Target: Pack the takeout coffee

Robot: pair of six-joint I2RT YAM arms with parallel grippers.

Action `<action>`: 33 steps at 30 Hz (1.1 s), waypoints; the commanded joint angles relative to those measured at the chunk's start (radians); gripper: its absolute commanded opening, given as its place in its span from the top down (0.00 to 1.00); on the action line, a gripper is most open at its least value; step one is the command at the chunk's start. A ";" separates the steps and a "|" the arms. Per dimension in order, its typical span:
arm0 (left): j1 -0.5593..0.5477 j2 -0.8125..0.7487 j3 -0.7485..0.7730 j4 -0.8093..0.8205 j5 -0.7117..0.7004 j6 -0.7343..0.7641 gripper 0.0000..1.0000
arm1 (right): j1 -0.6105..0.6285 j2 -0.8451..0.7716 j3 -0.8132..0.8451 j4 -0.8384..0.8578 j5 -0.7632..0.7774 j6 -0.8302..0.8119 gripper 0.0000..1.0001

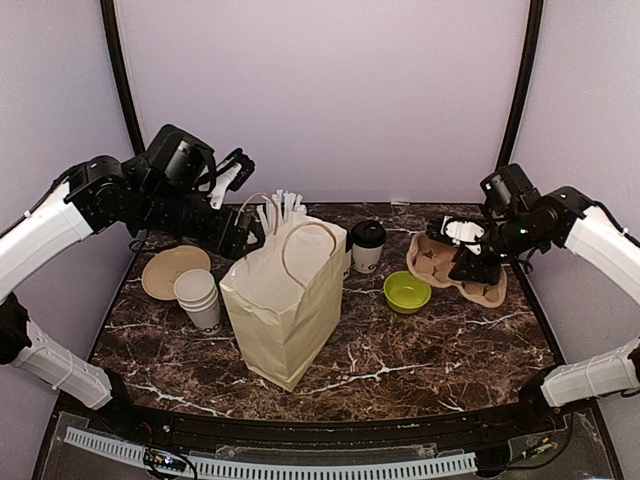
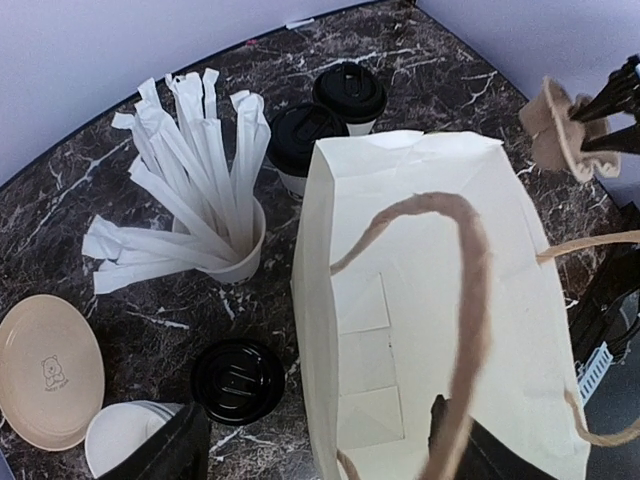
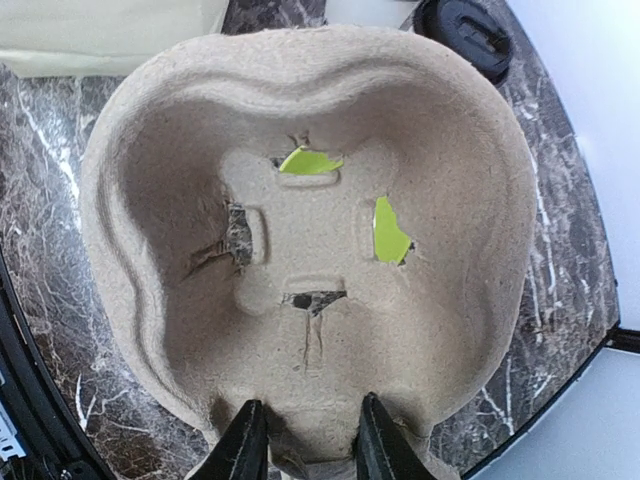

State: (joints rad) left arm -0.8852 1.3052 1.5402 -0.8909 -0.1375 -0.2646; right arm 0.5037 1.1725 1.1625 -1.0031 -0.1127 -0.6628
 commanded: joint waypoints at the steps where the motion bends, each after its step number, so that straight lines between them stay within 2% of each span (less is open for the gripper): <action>1: 0.008 0.084 0.014 0.004 0.013 0.021 0.23 | -0.023 0.016 0.106 -0.008 -0.046 -0.021 0.72; 3: 0.012 0.143 0.051 -0.017 0.015 0.011 0.29 | -0.028 0.024 0.147 -0.005 -0.051 -0.023 0.72; 5: 0.013 0.190 0.083 -0.031 0.026 0.013 0.40 | -0.033 0.033 0.190 0.003 -0.053 -0.022 0.72; 8: 0.013 0.228 0.106 -0.031 0.069 0.021 0.52 | -0.037 0.053 0.266 0.021 -0.074 -0.014 0.71; 9: 0.012 0.232 0.116 -0.026 0.087 0.030 0.60 | -0.037 0.065 0.312 0.022 -0.087 -0.012 0.71; 14: 0.012 0.256 0.162 -0.015 0.131 0.053 0.82 | -0.036 0.134 0.501 0.035 -0.216 0.005 0.70; 18: 0.013 0.259 0.197 -0.004 0.235 0.076 0.98 | -0.019 0.168 0.590 0.038 -0.321 0.012 0.70; 27: 0.013 0.330 0.282 0.011 0.432 0.131 1.00 | 0.179 0.231 0.761 -0.058 -0.402 -0.020 0.70; 33: 0.011 0.413 0.346 0.020 0.532 0.161 1.00 | 0.243 0.269 0.885 -0.115 -0.564 -0.015 0.69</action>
State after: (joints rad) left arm -0.8761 1.6821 1.8420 -0.8829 0.2886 -0.1425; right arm 0.7200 1.4334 1.9697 -1.0794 -0.5385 -0.6769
